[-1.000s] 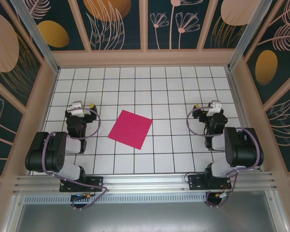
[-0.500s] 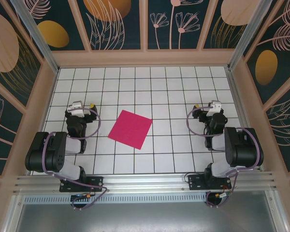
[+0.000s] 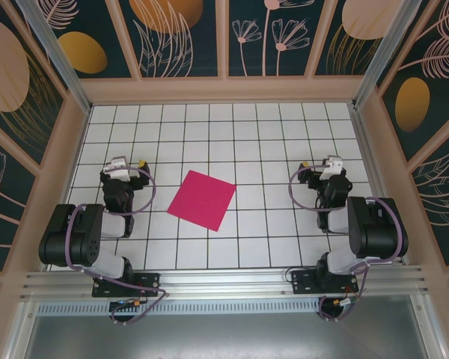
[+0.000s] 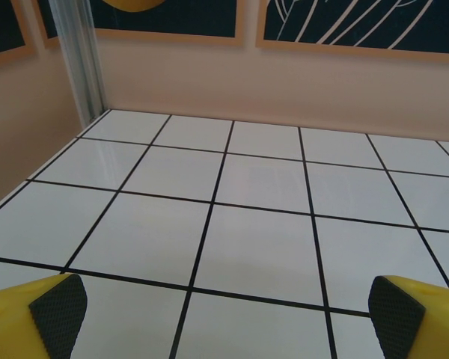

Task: Fold a paper plane with a square sheet of paper (pick it up from the middle)
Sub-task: Move the square sheet of paper to the center of the table.

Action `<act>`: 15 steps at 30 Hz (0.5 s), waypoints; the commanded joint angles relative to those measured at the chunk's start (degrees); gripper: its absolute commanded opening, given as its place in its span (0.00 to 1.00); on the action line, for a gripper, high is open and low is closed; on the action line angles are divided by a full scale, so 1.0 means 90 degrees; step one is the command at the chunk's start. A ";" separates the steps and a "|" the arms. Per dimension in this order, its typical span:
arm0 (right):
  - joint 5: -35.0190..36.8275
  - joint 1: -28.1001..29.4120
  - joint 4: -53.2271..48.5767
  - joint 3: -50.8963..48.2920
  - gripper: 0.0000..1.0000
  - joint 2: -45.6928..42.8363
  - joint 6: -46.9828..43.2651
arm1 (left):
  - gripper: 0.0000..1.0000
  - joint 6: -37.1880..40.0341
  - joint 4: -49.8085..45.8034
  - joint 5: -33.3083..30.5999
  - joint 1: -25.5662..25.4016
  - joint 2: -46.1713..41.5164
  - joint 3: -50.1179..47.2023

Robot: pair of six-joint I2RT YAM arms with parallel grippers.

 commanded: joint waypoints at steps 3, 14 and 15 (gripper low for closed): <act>0.0664 0.0287 -0.1503 0.0670 0.99 -0.0933 0.0111 | 0.98 -0.0166 -0.0265 -0.0480 0.0038 -0.0650 0.0059; 0.1051 0.1091 -0.6056 0.2669 0.99 -0.2071 0.2090 | 0.99 -0.2256 -0.5088 -0.1378 0.0040 -0.2208 0.1935; 0.0754 0.1175 -0.6290 0.2825 0.99 -0.1988 0.2130 | 0.98 -0.2436 -0.5501 -0.1367 0.0040 -0.2220 0.2146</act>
